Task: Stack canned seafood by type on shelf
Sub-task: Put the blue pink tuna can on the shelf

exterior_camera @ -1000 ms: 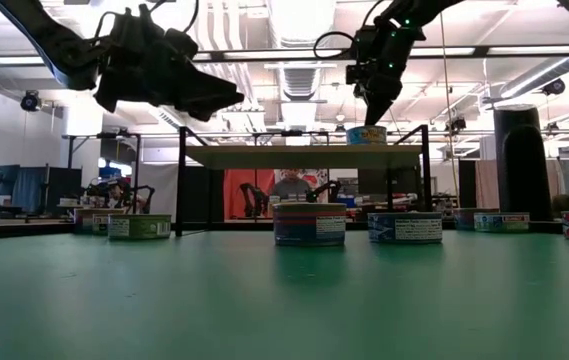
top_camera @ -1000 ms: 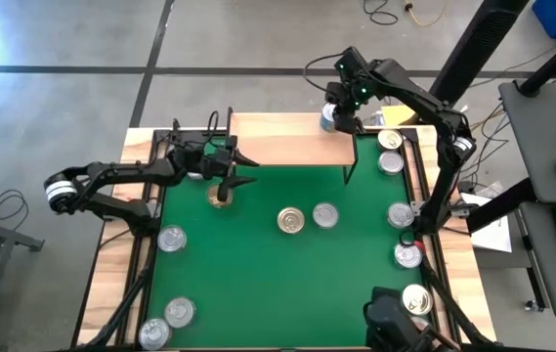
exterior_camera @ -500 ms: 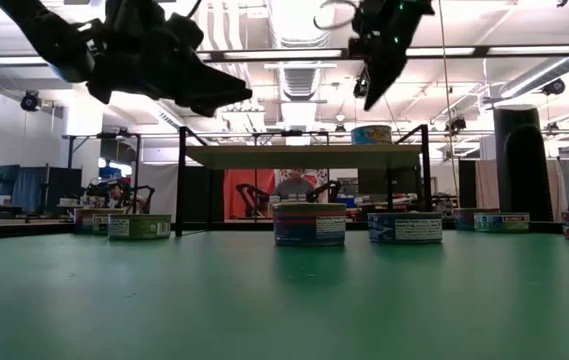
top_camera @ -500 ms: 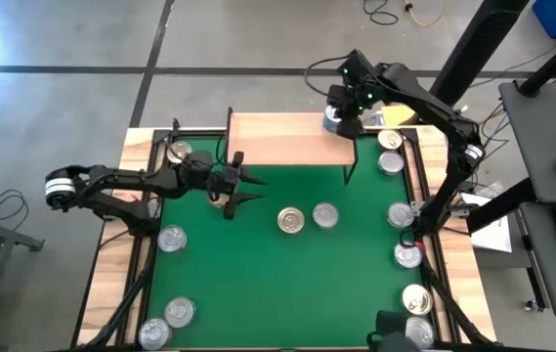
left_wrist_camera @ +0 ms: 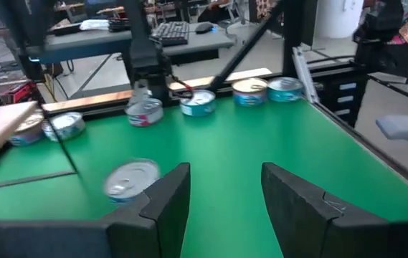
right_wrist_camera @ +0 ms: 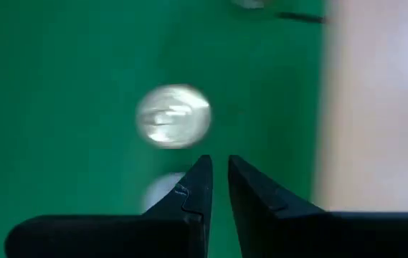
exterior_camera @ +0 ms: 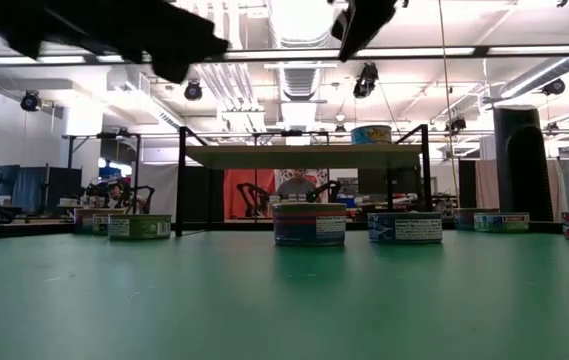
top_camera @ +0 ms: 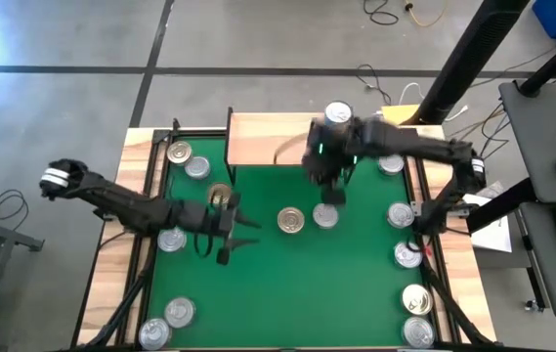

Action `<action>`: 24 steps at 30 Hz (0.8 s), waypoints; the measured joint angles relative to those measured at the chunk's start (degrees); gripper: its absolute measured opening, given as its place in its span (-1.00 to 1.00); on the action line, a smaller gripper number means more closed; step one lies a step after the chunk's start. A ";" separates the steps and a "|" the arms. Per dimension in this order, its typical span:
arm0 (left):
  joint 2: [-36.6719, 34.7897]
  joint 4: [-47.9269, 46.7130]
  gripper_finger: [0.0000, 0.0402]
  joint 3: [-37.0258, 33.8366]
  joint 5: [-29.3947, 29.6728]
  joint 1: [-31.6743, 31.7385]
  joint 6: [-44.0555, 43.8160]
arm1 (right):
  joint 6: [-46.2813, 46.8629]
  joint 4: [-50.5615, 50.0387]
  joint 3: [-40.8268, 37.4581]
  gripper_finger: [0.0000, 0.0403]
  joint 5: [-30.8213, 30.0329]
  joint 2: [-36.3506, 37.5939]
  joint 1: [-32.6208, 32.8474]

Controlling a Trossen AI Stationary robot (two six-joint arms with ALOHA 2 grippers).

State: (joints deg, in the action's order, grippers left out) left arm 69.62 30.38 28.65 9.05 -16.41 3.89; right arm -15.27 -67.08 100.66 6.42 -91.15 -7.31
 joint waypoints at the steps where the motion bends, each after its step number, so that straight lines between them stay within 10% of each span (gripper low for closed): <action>1: 0.42 0.03 -0.21 -0.04 3.13 -3.09 -0.84 | 2.40 0.09 -1.05 -0.81 0.02 -0.30 2.62; 11: 12.37 15.49 -0.21 -0.09 27.03 -23.27 -2.97 | 25.17 19.86 -21.31 -0.94 -18.20 -2.03 21.71; 24: 25.06 23.45 -0.21 4.53 30.09 -24.16 -11.32 | 27.32 57.70 -37.17 -0.96 -27.50 -7.29 17.01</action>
State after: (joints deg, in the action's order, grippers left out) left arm 94.68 53.83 33.18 39.14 -40.57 -7.43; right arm 12.05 -9.38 63.49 -21.09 -98.44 9.70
